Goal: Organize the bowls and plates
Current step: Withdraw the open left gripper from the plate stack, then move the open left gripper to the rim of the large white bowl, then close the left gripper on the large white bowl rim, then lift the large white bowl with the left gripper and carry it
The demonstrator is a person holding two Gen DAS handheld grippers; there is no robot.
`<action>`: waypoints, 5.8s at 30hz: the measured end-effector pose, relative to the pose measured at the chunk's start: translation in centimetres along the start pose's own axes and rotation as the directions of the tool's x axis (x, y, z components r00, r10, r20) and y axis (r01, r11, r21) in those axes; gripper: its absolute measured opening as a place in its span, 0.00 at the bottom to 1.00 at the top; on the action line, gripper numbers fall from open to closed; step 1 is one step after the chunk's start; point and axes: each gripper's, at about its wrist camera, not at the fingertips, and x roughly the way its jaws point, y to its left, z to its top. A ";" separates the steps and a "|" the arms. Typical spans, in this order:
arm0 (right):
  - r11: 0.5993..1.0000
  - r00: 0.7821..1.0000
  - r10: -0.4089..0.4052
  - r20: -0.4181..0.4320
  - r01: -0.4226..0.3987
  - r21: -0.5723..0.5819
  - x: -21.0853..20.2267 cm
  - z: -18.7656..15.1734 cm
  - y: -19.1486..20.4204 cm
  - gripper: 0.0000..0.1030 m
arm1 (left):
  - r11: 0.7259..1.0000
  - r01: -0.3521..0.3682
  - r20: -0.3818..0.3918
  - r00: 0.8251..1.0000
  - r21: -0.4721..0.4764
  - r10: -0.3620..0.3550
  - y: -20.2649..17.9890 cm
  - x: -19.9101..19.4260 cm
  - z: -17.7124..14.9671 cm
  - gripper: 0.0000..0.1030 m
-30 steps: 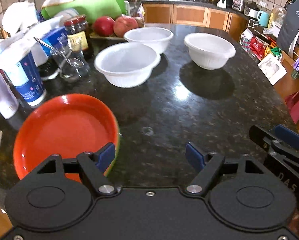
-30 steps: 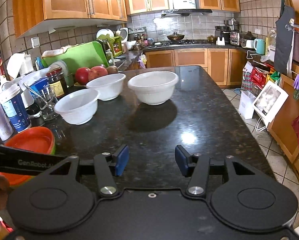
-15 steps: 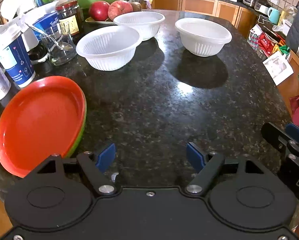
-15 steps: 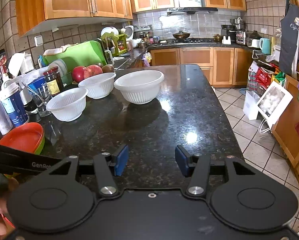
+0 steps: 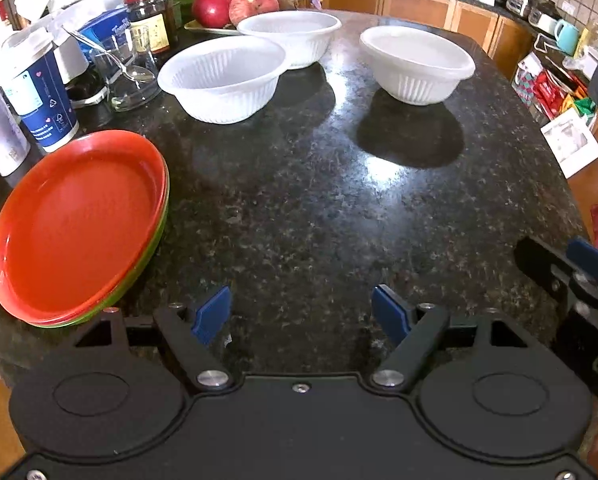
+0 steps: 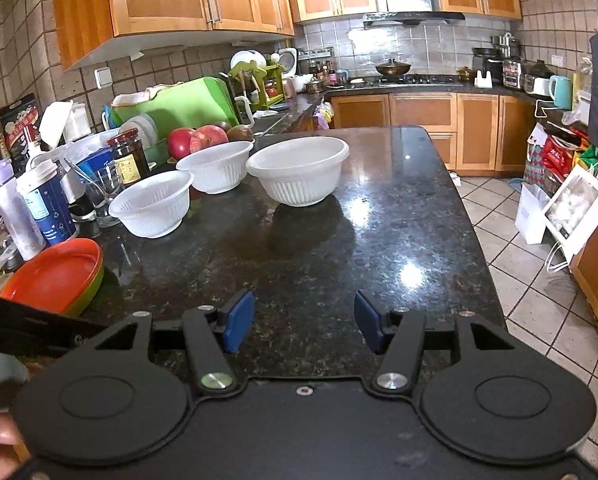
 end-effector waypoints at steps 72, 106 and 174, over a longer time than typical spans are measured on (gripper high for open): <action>0.999 0.989 0.033 -0.146 -0.028 0.034 17.9 15.5 -7.3 0.35 | 0.992 0.120 -0.052 0.992 0.047 -0.118 -5.2 9.1 19.3 0.52; 0.997 0.984 0.034 -0.177 -0.022 0.071 9.3 10.4 -5.3 0.17 | 0.964 0.219 -0.118 0.972 0.149 -0.203 -4.3 5.2 13.7 0.25; 0.988 0.998 0.005 -0.067 0.006 0.153 0.6 4.5 -4.9 0.42 | 0.989 0.124 0.043 0.991 0.079 -0.128 -1.8 -0.5 5.6 0.59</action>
